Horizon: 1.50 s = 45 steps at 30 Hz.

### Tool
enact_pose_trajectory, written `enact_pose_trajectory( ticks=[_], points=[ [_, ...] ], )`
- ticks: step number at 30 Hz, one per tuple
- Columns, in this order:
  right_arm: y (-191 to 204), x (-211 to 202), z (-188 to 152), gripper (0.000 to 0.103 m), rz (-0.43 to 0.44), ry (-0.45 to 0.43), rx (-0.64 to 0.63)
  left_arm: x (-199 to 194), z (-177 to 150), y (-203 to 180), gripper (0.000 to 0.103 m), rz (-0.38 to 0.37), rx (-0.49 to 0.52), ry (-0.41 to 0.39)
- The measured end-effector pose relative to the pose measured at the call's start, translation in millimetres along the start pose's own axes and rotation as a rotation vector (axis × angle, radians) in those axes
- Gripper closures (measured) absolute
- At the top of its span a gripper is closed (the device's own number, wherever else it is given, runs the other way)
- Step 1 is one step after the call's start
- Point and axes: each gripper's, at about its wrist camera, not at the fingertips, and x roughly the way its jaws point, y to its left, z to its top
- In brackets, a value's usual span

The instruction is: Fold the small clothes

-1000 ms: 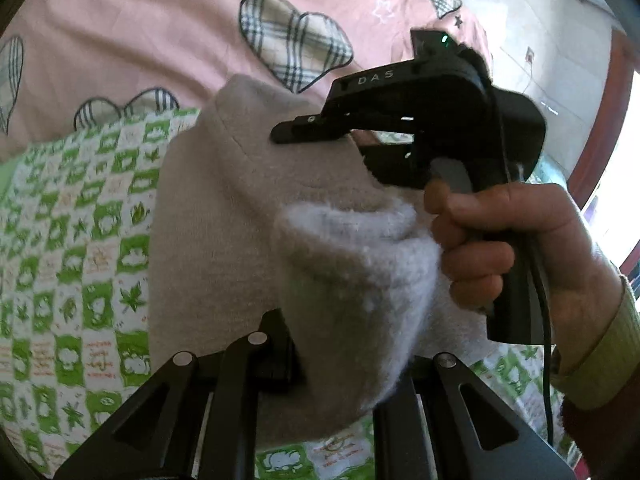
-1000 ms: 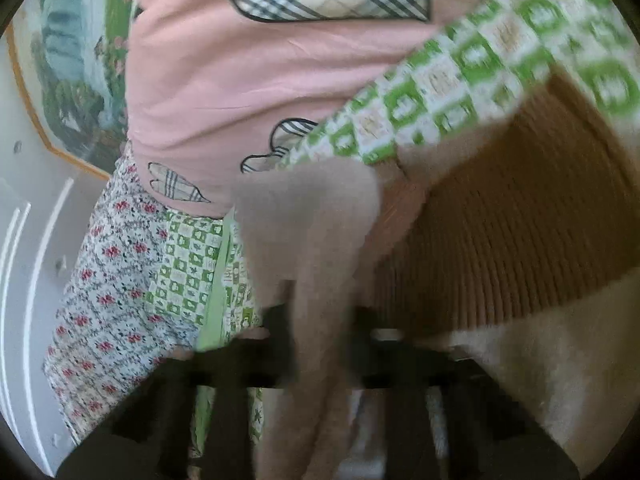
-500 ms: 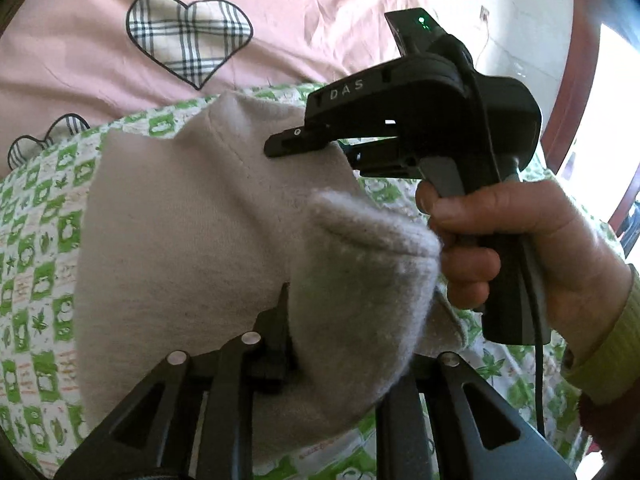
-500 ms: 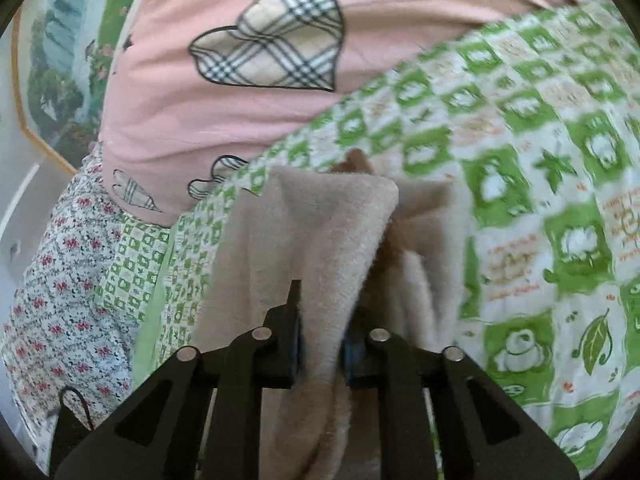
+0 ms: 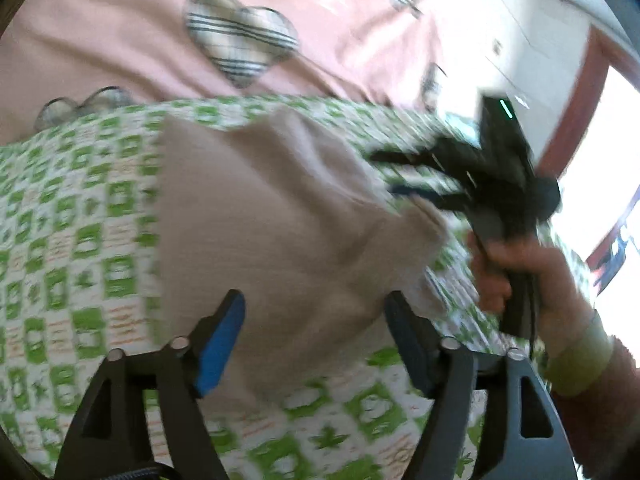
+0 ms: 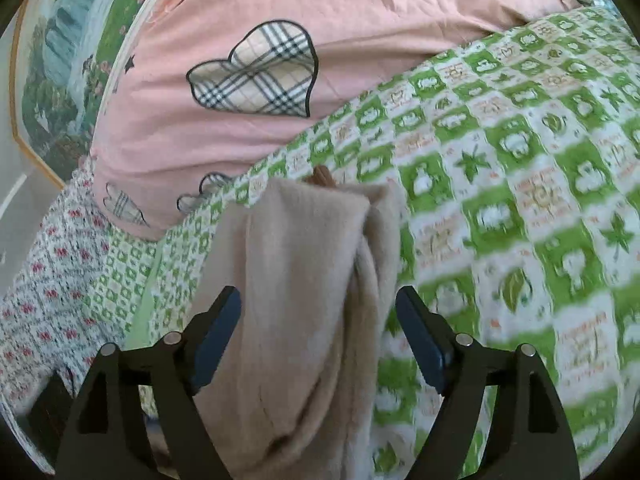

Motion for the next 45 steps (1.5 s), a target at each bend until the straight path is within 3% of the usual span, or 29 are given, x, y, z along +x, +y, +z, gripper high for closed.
enact_pose_trajectory(
  ticks=[6, 14, 15, 18, 19, 20, 22, 23, 26, 31, 36, 39, 45],
  points=[
    [10.8, 5.4, -14.6, 0.018, -0.003, 0.051, -0.034, -0.5, 18.0, 61.6, 0.022, 0.015, -0.162, 0.019],
    [4.0, 23.2, -11.0, 0.017, -0.029, 0.1, -0.018, 64.7, 22.7, 100.4, 0.02, -0.1, -0.296, 0.15],
    [1.0, 28.2, -10.8, 0.017, -0.03, 0.113, -0.008, 75.9, 23.3, 106.0, 0.015, -0.115, -0.317, 0.166],
    [-3.6, 38.5, -11.9, 0.019, -0.007, 0.139, 0.013, 102.6, 22.7, 118.3, 0.015, -0.199, -0.369, 0.19],
    [-2.8, 41.4, -12.5, 0.027, -0.001, 0.146, 0.01, 107.1, 23.1, 120.0, 0.018, -0.221, -0.372, 0.178],
    [-1.5, 43.8, -13.5, 0.046, 0.008, 0.155, 0.01, 108.5, 23.8, 120.2, 0.027, -0.224, -0.369, 0.175],
    [0.8, 49.1, -16.1, 0.061, 0.027, 0.17, 0.033, 106.5, 25.0, 118.6, 0.042, -0.206, -0.345, 0.164],
    [4.5, 47.8, -16.6, 0.069, 0.025, 0.162, 0.026, 102.0, 24.6, 117.9, 0.049, -0.211, -0.337, 0.152],
    [25.6, 36.1, -19.4, 0.073, 0.065, 0.131, -0.008, 76.5, 22.4, 118.3, 0.057, -0.209, -0.323, 0.112],
    [80.1, 32.8, -42.4, 0.074, 0.158, 0.145, -0.085, -0.7, 5.3, 127.2, 0.058, -0.148, -0.292, 0.034],
    [127.0, 55.2, -78.2, 0.074, 0.285, 0.198, -0.13, -65.3, -27.6, 153.2, 0.058, -0.076, -0.32, -0.002],
    [145.5, 76.2, -100.2, 0.074, 0.313, 0.243, -0.137, -82.8, -46.4, 165.5, 0.058, -0.014, -0.332, -0.003],
    [149.4, 96.1, -124.8, 0.074, 0.278, 0.28, -0.135, -73.8, -81.2, 191.8, 0.054, 0.0, -0.4, 0.024]
  ],
)
